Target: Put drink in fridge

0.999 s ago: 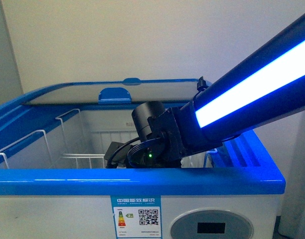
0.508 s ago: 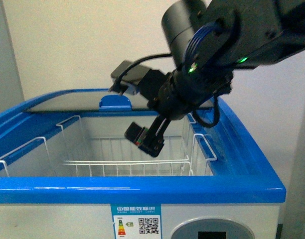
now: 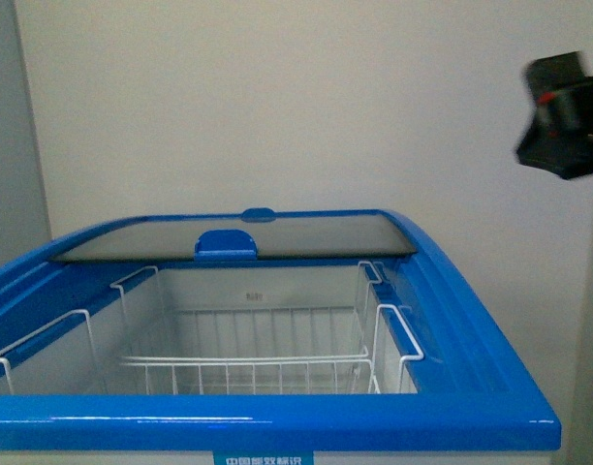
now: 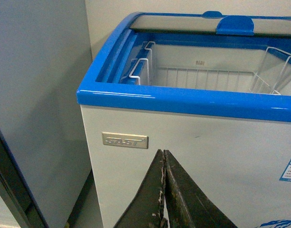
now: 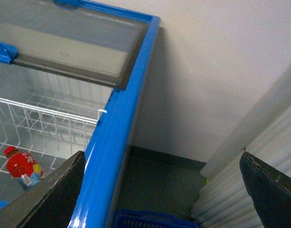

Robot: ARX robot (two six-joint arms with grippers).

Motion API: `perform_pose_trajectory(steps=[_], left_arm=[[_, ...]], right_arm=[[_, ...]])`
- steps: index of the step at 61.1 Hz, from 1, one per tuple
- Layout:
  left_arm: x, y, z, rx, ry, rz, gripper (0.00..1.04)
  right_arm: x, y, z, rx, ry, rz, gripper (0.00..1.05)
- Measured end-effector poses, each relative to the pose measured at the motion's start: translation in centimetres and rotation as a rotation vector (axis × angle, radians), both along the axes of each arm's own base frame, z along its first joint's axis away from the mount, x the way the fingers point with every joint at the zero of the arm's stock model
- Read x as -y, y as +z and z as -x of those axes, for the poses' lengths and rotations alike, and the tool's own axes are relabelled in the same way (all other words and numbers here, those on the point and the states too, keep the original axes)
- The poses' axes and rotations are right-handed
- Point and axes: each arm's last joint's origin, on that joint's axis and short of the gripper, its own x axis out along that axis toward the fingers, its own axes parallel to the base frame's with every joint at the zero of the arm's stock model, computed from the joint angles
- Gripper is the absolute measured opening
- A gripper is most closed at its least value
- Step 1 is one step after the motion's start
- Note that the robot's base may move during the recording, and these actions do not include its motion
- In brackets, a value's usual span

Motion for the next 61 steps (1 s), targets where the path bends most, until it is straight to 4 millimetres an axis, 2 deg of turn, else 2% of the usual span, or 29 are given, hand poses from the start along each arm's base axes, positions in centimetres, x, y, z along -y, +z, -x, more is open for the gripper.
perform_pose_trajectory(steps=[1,5,8,11,14,17,25,34,41,61], left_arm=[[0.0,0.0,0.0,0.0,0.0,0.0,0.03],[0.0,0.0,0.0,0.0,0.0,0.0,0.03],[0.0,0.0,0.0,0.0,0.0,0.0,0.03],[0.0,0.0,0.0,0.0,0.0,0.0,0.03],[0.0,0.0,0.0,0.0,0.0,0.0,0.03],[0.0,0.0,0.0,0.0,0.0,0.0,0.03],[0.0,0.0,0.0,0.002,0.0,0.0,0.03],[0.0,0.0,0.0,0.002,0.0,0.0,0.03],[0.0,0.0,0.0,0.002,0.0,0.0,0.03],[0.0,0.0,0.0,0.002,0.0,0.0,0.03]], right_arm=[[0.1,-0.2,0.6,-0.002,-0.006,-0.009,0.97],[1.1,-2.0,5.2,-0.012,-0.041,-0.064,0.97],[1.9,-4.0,9.0,0.101,-0.022,-0.113,0.86],[2.3,-6.4,12.4,0.127,-0.043,-0.123,0.76],[2.6,-9.5,14.7,0.15,-0.024,-0.136,0.66],[3.0,-11.2,16.1,0.214,-0.001,-0.162,0.53],[3.6,-14.4,15.9,0.176,0.0,-0.156,0.24],[4.1,-15.0,16.1,0.198,0.004,-0.159,0.02],[5.1,-15.9,16.1,0.196,-0.015,-0.162,0.03],[5.2,-17.2,16.1,0.196,-0.014,-0.163,0.03]])
